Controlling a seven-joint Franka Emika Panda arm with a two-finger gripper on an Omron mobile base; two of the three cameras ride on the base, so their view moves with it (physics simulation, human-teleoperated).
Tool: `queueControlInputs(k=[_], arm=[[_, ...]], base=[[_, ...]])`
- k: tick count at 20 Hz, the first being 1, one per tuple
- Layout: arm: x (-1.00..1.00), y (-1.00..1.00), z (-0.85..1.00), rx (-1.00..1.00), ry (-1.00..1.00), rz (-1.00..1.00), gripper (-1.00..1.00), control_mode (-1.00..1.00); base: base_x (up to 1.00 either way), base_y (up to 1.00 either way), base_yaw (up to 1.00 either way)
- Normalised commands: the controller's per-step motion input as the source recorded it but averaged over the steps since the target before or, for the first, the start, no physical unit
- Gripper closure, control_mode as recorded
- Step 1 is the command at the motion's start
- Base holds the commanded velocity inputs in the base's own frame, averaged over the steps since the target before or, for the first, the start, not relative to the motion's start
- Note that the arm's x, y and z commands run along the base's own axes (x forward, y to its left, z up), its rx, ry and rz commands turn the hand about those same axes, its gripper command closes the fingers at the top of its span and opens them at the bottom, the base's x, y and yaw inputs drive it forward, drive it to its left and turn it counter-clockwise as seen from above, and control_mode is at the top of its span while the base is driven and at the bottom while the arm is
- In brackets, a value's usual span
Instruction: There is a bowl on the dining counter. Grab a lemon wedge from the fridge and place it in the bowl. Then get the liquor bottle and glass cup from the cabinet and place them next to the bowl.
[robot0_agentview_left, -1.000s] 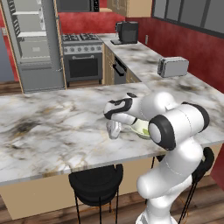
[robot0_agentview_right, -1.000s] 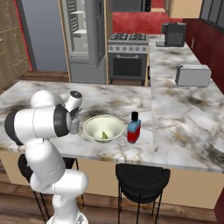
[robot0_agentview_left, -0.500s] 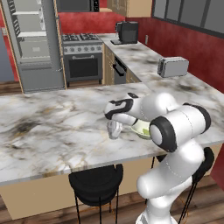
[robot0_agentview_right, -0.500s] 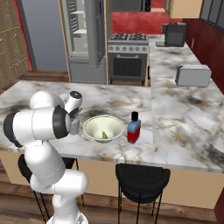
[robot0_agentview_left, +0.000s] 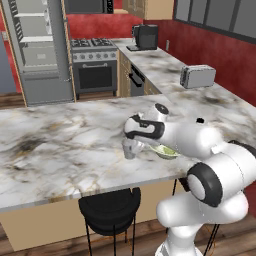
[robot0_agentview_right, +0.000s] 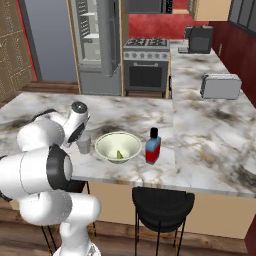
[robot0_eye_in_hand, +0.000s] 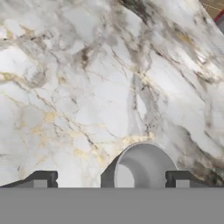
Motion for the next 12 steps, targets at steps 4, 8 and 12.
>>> queueControlInputs(k=[4,8,12], arm=[[-0.51,0.00,0.82,-0.01,-0.22,-0.07,-1.00,-1.00],[-0.61,0.00,0.97,-0.02,-0.25,-0.10,-1.00,-1.00],[-0.68,0.00,1.00,0.00,-0.21,-0.11,-1.00,-1.00]], base=[[0.00,0.00,0.00],[0.00,0.00,0.00],[0.00,0.00,0.00]])
